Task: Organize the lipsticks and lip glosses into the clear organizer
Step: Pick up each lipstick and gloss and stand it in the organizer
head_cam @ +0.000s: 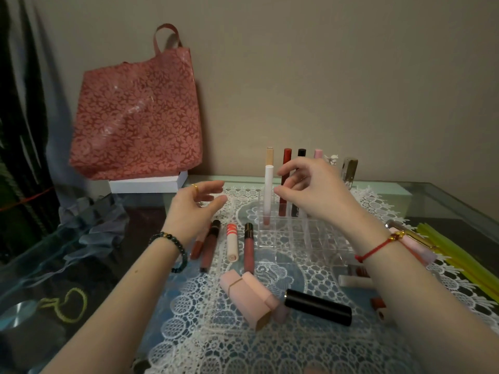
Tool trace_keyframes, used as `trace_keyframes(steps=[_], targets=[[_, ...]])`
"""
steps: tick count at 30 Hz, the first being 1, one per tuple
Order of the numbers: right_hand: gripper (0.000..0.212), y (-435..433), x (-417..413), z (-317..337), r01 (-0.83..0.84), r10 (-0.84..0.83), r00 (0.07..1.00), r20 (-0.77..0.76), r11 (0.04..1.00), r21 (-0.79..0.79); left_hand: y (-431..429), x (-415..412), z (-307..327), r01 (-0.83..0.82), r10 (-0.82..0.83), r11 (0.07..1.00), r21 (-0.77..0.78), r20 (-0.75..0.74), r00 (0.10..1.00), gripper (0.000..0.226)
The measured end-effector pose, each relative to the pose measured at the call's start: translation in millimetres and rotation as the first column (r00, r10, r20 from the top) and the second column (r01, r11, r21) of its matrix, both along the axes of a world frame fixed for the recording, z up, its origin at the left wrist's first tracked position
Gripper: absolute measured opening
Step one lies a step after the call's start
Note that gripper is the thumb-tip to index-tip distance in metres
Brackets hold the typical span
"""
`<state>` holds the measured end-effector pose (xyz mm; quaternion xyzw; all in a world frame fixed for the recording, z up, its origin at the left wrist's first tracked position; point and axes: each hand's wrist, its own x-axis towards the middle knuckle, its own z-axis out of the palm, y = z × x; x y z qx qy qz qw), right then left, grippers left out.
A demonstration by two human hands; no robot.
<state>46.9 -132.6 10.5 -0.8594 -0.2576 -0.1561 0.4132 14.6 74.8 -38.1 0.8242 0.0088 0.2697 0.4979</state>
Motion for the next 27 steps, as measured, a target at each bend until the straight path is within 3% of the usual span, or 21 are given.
trace_keyframes(steps=[5, 9, 15, 22, 27], targets=[[0.022, 16, -16, 2, -0.077, 0.078, 0.997, 0.021, 0.996, -0.037, 17, -14, -9, -0.068, 0.07, 0.997, 0.025, -0.076, 0.995, 0.019], [0.023, 30, -24, -7, -0.128, 0.127, 0.992, -0.02, 0.989, -0.075, 18, -21, -21, -0.074, 0.089, 0.985, 0.158, -0.089, 0.992, 0.018], [0.029, 52, -32, -30, -0.224, 0.214, 0.96, -0.178, 0.974, -0.035, 22, -24, -35, 0.075, -0.023, 0.97, 0.233, -0.215, 0.976, 0.037], [0.048, 68, -37, -55, -0.283, 0.276, 0.923, -0.267, 0.959, 0.013, 25, -8, -31, 0.182, -0.028, 0.781, 0.597, -0.258, 0.966, 0.048], [0.057, 73, -40, -65, -0.291, 0.264, 0.935, -0.235, 0.953, -0.084, 26, -4, -33, 0.203, -0.034, 0.792, 0.575, -0.291, 0.956, 0.051]])
